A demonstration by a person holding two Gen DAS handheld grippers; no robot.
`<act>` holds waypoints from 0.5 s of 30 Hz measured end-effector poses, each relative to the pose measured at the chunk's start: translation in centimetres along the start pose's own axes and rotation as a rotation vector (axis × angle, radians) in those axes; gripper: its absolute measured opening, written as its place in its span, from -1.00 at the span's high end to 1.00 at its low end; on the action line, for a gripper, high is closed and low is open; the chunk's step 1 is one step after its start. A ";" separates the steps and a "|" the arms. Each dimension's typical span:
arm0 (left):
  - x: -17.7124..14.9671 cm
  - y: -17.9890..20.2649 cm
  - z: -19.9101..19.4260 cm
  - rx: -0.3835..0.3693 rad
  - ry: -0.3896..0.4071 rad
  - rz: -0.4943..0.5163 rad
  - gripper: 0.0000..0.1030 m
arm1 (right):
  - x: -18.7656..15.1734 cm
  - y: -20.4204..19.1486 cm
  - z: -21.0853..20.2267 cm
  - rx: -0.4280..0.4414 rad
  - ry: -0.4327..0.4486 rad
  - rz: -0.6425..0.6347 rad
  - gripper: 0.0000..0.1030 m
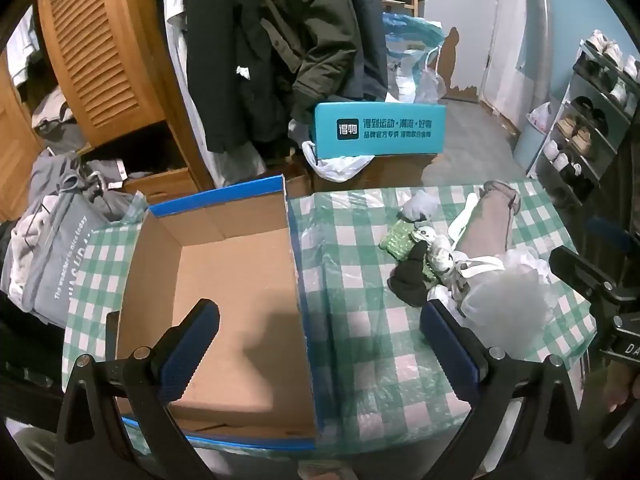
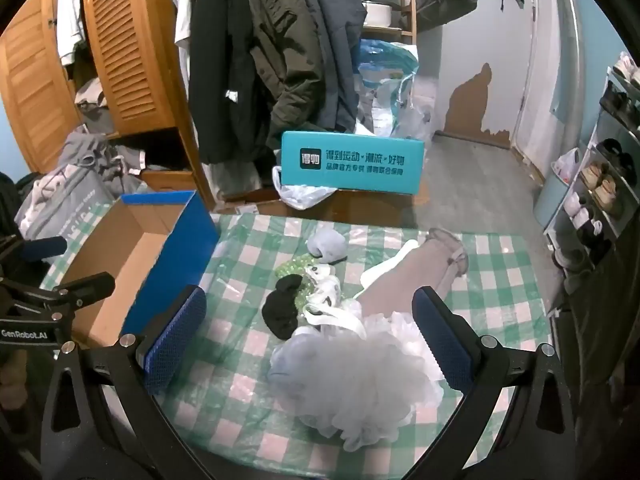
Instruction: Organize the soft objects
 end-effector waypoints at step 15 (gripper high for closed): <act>-0.2 0.2 -0.2 0.001 0.009 -0.004 -0.97 | -0.3 0.1 0.1 -0.004 -0.009 -0.001 -0.97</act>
Point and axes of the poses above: each gripper's, at about its wrist camera, not at the fingertips, and z roughly the way its jaws point, y to its right, x to its top, the point moved 4 cm from there along z, roughly the way its jaws point, and after that the axes turned 4 degrees about -z, right-handed, at the moved point
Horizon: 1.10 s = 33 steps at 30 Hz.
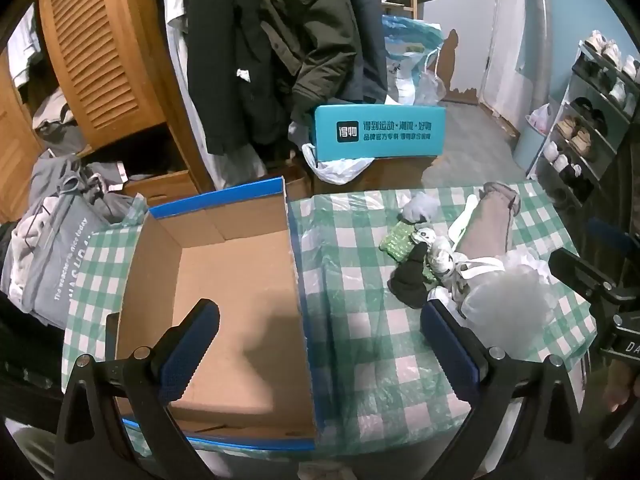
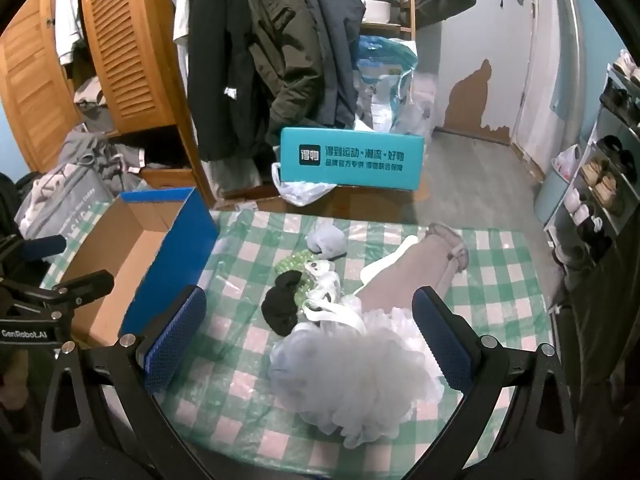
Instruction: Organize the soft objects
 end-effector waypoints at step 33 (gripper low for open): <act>-0.3 -0.3 0.4 0.003 -0.009 0.007 -0.97 | -0.1 -0.2 0.3 0.007 -0.010 0.000 -0.97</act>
Point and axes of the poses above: each gripper's, at about its wrist camera, not at the fingertips, and z roughly the way its jaws point, y to its right, x to its top, the point moved 4 cm from there along z, roughly the way its jaws point, and after that the axes turned 4 degrees about -z, right-handed, at the moved point
